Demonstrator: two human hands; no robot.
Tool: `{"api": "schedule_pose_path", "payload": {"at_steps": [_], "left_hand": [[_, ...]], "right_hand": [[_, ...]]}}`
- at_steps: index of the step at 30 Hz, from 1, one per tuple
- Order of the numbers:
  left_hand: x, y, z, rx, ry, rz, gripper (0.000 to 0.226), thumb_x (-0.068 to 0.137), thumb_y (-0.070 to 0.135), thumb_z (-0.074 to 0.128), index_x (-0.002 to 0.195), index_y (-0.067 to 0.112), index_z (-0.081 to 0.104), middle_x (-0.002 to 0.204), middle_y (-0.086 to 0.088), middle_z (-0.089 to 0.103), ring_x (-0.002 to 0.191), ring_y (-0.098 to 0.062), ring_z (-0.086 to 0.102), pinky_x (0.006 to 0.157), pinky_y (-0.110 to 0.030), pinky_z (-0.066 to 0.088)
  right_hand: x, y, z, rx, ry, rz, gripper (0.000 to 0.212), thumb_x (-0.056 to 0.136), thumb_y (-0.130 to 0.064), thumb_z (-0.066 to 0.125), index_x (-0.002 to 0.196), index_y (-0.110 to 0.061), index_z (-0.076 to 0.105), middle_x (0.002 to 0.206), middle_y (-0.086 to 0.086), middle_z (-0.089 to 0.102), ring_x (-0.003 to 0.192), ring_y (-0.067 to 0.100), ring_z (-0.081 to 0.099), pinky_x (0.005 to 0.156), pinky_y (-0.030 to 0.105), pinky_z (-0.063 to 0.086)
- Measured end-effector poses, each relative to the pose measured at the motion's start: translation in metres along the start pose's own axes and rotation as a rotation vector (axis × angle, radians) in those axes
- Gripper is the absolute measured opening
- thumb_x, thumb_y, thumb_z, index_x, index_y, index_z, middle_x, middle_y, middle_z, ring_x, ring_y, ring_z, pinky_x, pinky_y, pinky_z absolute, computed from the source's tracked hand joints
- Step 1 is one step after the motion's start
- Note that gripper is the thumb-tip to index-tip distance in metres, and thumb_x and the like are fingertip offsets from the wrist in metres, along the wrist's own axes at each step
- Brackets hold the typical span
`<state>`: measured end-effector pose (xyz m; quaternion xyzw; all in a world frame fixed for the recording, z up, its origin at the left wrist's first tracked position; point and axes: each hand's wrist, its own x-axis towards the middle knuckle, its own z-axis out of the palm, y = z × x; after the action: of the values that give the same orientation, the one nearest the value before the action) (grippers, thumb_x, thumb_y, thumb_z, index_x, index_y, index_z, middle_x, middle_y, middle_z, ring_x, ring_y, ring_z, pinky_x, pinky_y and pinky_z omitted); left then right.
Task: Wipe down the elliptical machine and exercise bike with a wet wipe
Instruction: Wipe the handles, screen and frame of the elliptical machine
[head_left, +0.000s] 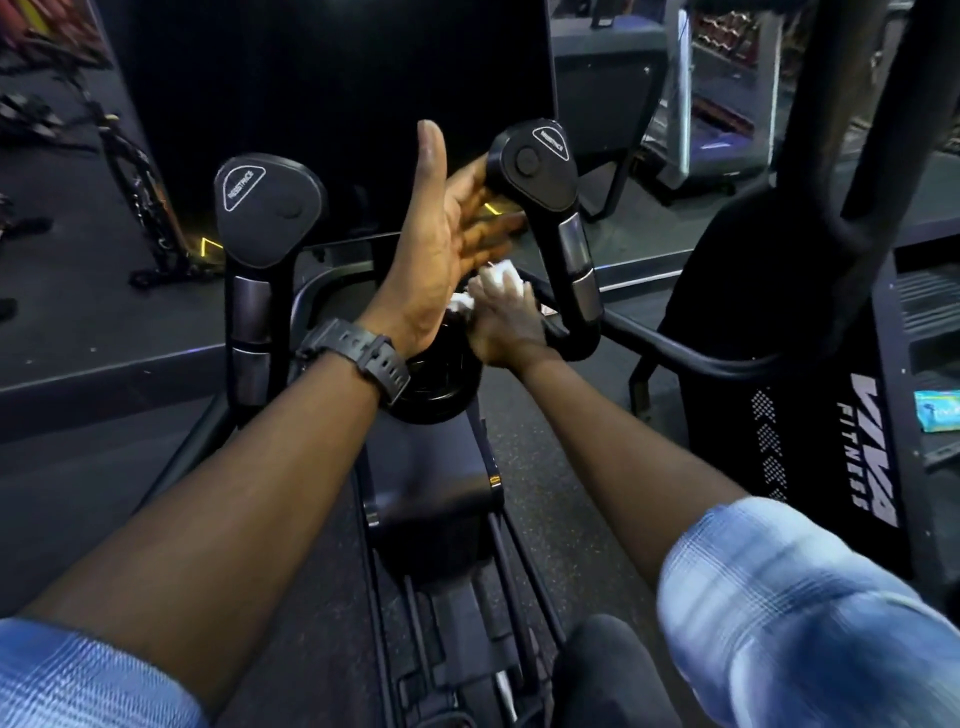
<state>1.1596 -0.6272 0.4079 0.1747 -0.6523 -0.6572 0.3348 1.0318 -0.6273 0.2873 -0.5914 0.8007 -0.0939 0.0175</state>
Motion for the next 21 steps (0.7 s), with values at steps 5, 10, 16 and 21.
{"api": "schedule_pose_path", "payload": {"at_steps": [5,10,16,21], "left_hand": [[-0.001,-0.002,-0.003,0.005,-0.027,-0.01,0.088,0.096,0.066,-0.006,0.155,0.021,0.041,0.145,0.002,0.06,0.129,-0.016,0.061,0.118,-0.05,0.036],[-0.001,-0.002,-0.001,0.009,0.0,-0.009,0.086,0.098,0.062,-0.008,0.155,0.021,0.042,0.146,0.003,0.059,0.128,-0.016,0.061,0.117,-0.05,0.039],[-0.002,-0.003,0.001,0.008,0.003,-0.03,0.086,0.099,0.063,-0.008,0.154,0.022,0.043,0.145,0.002,0.06,0.128,-0.015,0.061,0.117,-0.049,0.038],[-0.001,-0.004,0.005,0.013,0.018,-0.038,0.085,0.1,0.064,-0.006,0.153,0.021,0.044,0.143,0.002,0.061,0.128,-0.015,0.061,0.117,-0.05,0.038]], "right_hand": [[-0.026,0.001,0.011,0.044,-0.089,-0.216,0.059,0.099,-0.031,0.032,0.155,-0.015,0.023,0.163,0.003,0.019,0.151,0.023,0.01,0.122,0.041,0.005],[-0.004,0.006,0.0,-0.031,-0.06,-0.027,0.075,0.09,-0.049,0.007,0.153,-0.014,0.026,0.163,0.008,0.016,0.151,0.031,0.005,0.117,0.049,0.007],[-0.05,-0.017,0.014,-0.002,-0.079,-0.413,0.047,0.106,-0.036,0.026,0.147,-0.021,0.043,0.161,0.001,0.026,0.151,0.028,0.006,0.121,0.05,0.005],[-0.039,-0.022,0.006,0.085,-0.08,-0.292,0.048,0.103,-0.037,0.024,0.137,-0.023,0.054,0.152,0.0,0.041,0.15,0.031,0.011,0.12,0.056,0.005]]}}
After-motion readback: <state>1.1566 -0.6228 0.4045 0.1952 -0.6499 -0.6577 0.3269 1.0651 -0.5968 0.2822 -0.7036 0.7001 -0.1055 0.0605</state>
